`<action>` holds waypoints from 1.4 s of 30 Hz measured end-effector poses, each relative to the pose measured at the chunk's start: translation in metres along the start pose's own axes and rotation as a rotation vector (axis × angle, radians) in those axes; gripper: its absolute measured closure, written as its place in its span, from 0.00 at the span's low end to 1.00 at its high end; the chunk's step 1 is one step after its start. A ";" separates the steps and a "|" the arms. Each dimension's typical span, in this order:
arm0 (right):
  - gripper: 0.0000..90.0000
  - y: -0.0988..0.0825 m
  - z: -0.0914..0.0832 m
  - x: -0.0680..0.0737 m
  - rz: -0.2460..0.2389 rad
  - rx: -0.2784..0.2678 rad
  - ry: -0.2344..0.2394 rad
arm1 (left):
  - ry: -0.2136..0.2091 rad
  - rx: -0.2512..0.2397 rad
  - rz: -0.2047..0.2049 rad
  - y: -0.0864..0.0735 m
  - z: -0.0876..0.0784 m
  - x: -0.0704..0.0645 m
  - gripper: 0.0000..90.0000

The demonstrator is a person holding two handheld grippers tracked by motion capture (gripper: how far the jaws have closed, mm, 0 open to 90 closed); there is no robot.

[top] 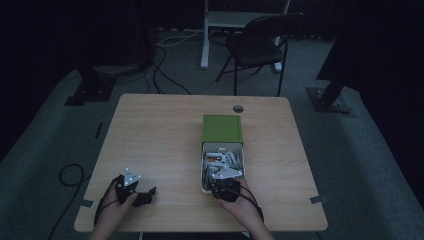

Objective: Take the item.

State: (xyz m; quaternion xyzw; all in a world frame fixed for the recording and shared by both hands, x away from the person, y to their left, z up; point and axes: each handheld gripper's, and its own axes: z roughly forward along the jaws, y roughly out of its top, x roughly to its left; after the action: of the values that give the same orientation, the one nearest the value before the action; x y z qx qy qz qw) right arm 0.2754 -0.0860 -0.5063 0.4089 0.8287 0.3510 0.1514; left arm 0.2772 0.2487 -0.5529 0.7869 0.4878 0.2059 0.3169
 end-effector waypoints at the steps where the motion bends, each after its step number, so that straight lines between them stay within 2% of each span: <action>1: 0.90 0.000 -0.001 0.000 0.011 -0.003 0.001 | 0.000 0.000 0.000 0.000 0.000 0.000 0.09; 5: 0.90 -0.001 -0.003 -0.003 0.058 -0.016 0.016 | 0.000 0.000 0.000 0.000 0.000 0.000 0.09; 20: 0.91 0.011 -0.025 -0.013 0.100 -0.094 0.014 | 0.000 0.001 0.001 0.000 0.000 0.000 0.09; 24: 0.91 0.014 -0.029 -0.017 0.131 -0.117 0.036 | 0.000 0.001 0.001 0.000 0.000 0.000 0.09; 31: 0.91 0.020 -0.038 -0.019 0.113 -0.140 0.026 | 0.000 0.001 0.001 0.000 0.000 0.000 0.09; 42: 0.91 0.029 -0.055 -0.030 0.153 -0.209 0.030 | 0.000 0.001 0.000 0.000 0.000 0.000 0.09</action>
State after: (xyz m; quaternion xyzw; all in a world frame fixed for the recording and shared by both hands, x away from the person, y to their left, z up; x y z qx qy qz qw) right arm 0.2807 -0.1230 -0.4481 0.4474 0.7562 0.4520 0.1537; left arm 0.2773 0.2488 -0.5529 0.7871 0.4877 0.2057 0.3167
